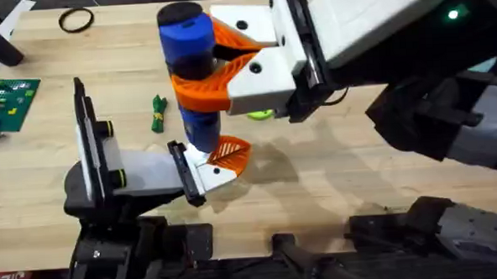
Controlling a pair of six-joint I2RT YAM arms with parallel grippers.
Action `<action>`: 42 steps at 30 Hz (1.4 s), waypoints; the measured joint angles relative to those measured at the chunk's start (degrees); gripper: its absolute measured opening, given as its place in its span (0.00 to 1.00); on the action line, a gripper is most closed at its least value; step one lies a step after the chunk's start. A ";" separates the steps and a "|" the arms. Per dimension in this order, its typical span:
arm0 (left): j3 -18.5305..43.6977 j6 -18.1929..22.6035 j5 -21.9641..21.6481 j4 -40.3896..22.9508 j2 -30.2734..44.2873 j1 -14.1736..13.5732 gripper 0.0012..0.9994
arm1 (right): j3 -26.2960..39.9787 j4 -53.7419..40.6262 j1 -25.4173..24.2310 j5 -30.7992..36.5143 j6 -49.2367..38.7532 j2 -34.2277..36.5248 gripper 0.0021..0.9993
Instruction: Pick up the gripper from the table and insert it into the empty holder that is missing its gripper. Then pick up a screw, insert it into the mounting hole, and use the screwdriver to tighten it. Finally, clean up the table by picking up the vegetable and placing it into the bucket.
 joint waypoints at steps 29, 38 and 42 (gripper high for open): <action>0.00 -0.01 0.00 -0.01 0.00 0.00 0.01 | 0.28 -2.92 -0.07 0.02 -2.15 0.00 0.05; 0.00 -0.03 0.00 -0.01 0.00 0.00 0.01 | 0.32 -3.36 -0.07 0.02 -2.32 0.01 0.05; 0.00 -0.20 0.00 -0.01 0.00 0.00 0.01 | 0.59 -4.28 -0.05 0.02 -2.36 0.00 0.05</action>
